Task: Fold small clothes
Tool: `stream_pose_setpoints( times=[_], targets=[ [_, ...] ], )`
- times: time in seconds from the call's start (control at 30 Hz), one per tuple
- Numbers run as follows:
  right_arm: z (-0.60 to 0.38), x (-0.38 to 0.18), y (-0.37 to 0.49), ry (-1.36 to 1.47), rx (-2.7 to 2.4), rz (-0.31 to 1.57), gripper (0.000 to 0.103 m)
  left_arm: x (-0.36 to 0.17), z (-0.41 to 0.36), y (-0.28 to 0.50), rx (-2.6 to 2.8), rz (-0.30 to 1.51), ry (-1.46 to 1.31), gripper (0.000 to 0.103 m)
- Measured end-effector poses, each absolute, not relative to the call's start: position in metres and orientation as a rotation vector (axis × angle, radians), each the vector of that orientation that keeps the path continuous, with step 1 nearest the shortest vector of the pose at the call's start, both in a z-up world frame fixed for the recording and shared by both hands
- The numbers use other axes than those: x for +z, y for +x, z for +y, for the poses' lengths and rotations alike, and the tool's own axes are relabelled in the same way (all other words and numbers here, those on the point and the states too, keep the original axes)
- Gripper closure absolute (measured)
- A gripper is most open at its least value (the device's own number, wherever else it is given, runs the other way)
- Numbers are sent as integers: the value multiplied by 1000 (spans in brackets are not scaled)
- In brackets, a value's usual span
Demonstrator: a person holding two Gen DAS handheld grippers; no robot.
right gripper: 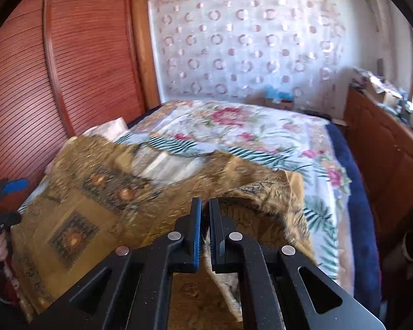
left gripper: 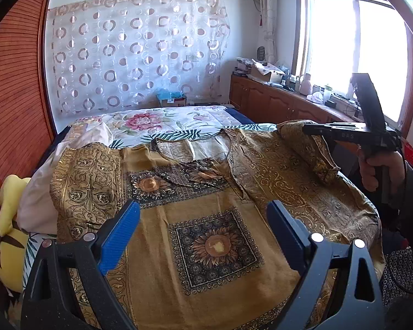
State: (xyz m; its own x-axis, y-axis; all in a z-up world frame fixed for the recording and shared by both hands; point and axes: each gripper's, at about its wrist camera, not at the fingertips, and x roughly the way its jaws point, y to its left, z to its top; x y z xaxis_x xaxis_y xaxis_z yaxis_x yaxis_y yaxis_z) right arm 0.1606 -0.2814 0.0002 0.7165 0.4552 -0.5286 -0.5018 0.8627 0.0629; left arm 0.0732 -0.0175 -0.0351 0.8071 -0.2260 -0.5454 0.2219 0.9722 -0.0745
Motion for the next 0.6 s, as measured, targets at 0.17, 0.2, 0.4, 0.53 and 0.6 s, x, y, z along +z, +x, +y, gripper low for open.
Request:
stream_pose_setpoints(
  times=[0.17,0.2,0.4,0.53,0.6],
  targets=[
    [-291,4,145,-85,559,540,83,-36,-16,75,-241,589,-8,9],
    [-296,5,141,-89,558,533,76,-37,-16,75,-240,590,-8,9],
    [-325,-13,138,-83,403,568,63,-37,-19,75,-247,593,-8,9],
    [-342,-41,160,-44,304,690,63,-37,-20,75,-247,595,1,9],
    [-343,-52,166,-29,291,723,64,-37,-20,75,-247,594,0,9]
  ],
)
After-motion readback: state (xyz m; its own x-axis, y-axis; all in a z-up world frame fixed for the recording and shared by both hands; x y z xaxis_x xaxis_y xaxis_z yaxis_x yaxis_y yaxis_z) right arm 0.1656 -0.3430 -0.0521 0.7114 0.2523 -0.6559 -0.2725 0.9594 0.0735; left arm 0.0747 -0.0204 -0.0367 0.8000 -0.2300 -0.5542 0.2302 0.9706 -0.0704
